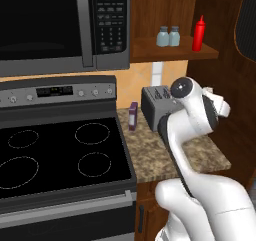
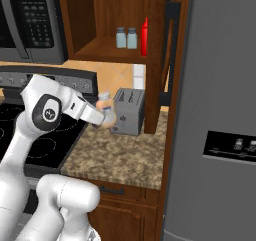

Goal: Put the shaker and condiment bottle from the counter next to their counterparts in the cabinet.

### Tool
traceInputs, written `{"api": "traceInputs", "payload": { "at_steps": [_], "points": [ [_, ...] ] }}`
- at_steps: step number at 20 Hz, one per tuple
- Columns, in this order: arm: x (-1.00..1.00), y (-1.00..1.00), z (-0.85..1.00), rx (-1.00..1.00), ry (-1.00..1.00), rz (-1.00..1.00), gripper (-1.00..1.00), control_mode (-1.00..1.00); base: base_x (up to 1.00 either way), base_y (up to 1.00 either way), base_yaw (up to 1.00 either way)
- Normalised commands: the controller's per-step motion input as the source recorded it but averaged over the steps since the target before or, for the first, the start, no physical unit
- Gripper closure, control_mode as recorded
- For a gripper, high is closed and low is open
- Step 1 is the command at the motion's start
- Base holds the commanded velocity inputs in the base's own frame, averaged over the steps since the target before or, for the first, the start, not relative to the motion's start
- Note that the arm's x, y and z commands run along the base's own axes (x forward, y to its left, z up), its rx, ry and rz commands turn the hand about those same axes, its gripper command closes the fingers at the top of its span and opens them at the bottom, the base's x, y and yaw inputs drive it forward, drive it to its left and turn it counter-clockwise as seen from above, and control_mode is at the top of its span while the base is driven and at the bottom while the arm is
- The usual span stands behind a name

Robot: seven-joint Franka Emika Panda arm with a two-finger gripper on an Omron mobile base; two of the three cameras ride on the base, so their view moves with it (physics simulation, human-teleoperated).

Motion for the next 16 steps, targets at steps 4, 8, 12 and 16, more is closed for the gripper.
{"api": "traceInputs", "payload": {
  "at_steps": [4,8,12,16],
  "points": [
    [-0.03,0.11,0.26,0.0,-0.42,0.23,1.0,-1.0,0.0,0.0,0.0],
    [-0.02,0.01,0.58,0.0,-0.35,0.19,1.0,-1.0,0.0,0.0,0.0],
    [-0.01,0.0,0.85,0.0,-0.25,0.1,1.0,-1.0,0.0,0.0,0.0],
    [0.0,0.01,0.98,0.0,-0.16,0.02,1.0,-1.0,0.0,0.0,0.0]
  ]
}}
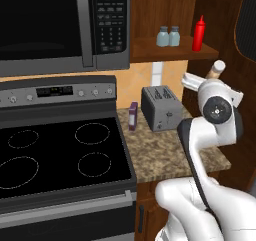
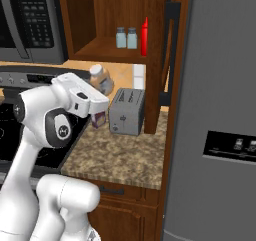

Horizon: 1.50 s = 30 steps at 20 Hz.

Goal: Put the shaker and condiment bottle from the counter next to their counterparts in the cabinet.

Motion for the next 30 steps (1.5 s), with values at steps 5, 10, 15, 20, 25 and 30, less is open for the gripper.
{"api": "traceInputs", "payload": {
  "at_steps": [5,10,15,20,25,30],
  "points": [
    [0.0,0.17,0.91,0.0,-0.01,0.0,1.0,-1.0,0.0,0.0,0.0],
    [-0.04,0.3,0.43,-0.03,0.0,0.0,1.0,-1.0,0.0,0.0,0.0],
    [0.03,0.2,0.18,-0.03,0.0,0.0,1.0,-1.0,0.0,0.0,0.0],
    [0.04,0.0,0.41,0.0,0.0,0.0,1.0,-1.0,0.0,0.0,0.0],
    [0.02,0.02,0.02,-0.02,0.02,0.0,1.0,-1.0,0.0,0.0,0.0],
    [0.19,0.0,0.0,-0.01,0.23,0.0,1.0,-1.0,0.0,0.0,0.0]
  ]
}}
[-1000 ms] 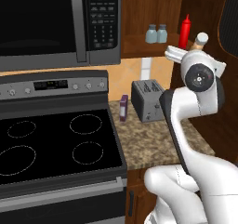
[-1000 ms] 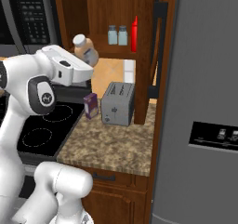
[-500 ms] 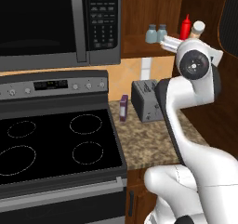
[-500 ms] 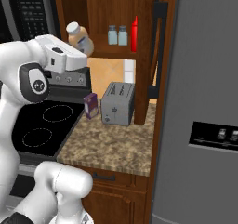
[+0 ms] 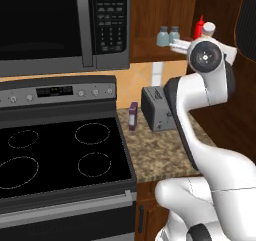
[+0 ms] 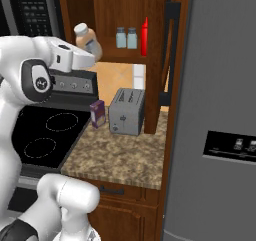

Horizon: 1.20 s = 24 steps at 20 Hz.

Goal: Put the shaker and condiment bottle from the counter next to their counterparts in the cabinet.

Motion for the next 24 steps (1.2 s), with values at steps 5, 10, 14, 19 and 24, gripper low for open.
{"api": "traceInputs", "payload": {
  "at_steps": [5,10,14,19,24],
  "points": [
    [0.33,0.0,0.01,0.0,0.3,0.0,1.0,-1.0,0.0,0.0,0.0],
    [0.13,-0.01,0.03,0.0,0.1,0.01,1.0,-1.0,0.0,0.0,0.0],
    [0.26,0.0,-0.03,0.0,0.02,0.01,1.0,-1.0,0.0,0.0,0.0],
    [0.44,-0.06,-0.01,0.0,0.0,0.0,1.0,-1.0,0.0,0.0,0.0],
    [0.33,-0.14,0.0,0.0,0.0,0.0,1.0,-1.0,0.0,0.0,0.0]
  ]
}}
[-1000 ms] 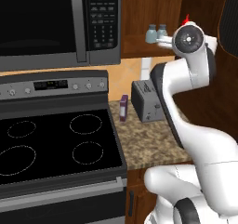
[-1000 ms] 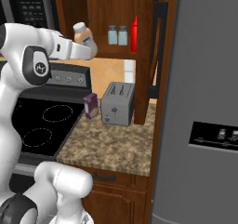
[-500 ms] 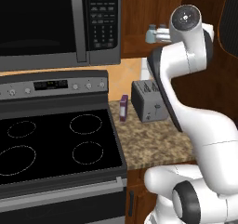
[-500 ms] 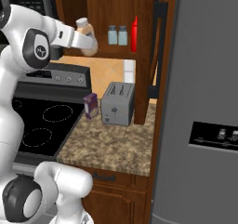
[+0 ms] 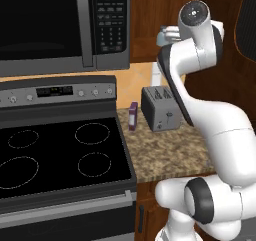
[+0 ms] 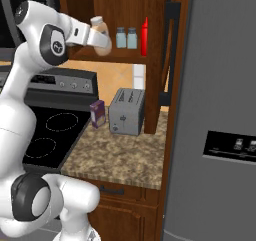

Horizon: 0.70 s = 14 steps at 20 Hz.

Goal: Put the shaker and condiment bottle from the counter next to their counterparts in the cabinet.

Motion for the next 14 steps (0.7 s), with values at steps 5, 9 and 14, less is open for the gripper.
{"api": "traceInputs", "payload": {
  "at_steps": [5,9,14],
  "points": [
    [0.2,-0.18,0.0,0.0,0.0,0.01,1.0,-1.0,0.0,0.0,0.0],
    [0.29,-0.14,-0.01,0.0,0.0,0.0,1.0,-1.0,0.0,0.0,0.0],
    [0.26,-0.06,-0.04,0.0,0.0,0.01,1.0,-1.0,0.0,0.0,0.0]
  ]
}}
